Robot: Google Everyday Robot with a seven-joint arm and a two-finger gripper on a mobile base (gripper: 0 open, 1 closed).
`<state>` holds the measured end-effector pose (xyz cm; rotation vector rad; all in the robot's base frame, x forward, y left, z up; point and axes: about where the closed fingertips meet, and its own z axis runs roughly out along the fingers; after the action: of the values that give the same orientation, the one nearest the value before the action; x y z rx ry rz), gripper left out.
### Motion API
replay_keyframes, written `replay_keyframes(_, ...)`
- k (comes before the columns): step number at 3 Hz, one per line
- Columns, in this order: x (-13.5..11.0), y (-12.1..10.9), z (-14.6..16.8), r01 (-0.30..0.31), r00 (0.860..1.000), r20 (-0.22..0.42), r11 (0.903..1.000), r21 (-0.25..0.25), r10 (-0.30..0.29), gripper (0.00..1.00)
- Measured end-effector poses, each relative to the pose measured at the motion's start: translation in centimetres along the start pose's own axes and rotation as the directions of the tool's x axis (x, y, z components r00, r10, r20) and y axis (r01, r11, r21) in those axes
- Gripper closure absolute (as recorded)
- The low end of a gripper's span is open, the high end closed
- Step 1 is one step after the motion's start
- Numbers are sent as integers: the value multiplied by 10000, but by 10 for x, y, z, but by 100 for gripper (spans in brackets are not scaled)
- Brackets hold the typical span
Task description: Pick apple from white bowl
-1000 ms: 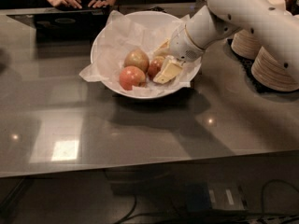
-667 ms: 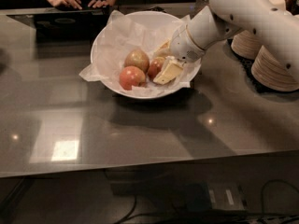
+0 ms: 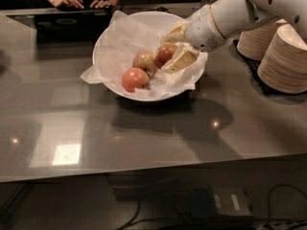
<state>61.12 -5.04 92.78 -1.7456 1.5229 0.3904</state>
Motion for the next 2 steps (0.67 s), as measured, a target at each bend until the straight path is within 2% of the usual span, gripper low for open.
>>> replay_keyframes(1,-20,-2,-30,205,9907,1341,9998,79,-214,100)
replay_keyframes(2,-41,-3,-58,264,9708,2387,9996,-35,-248,100)
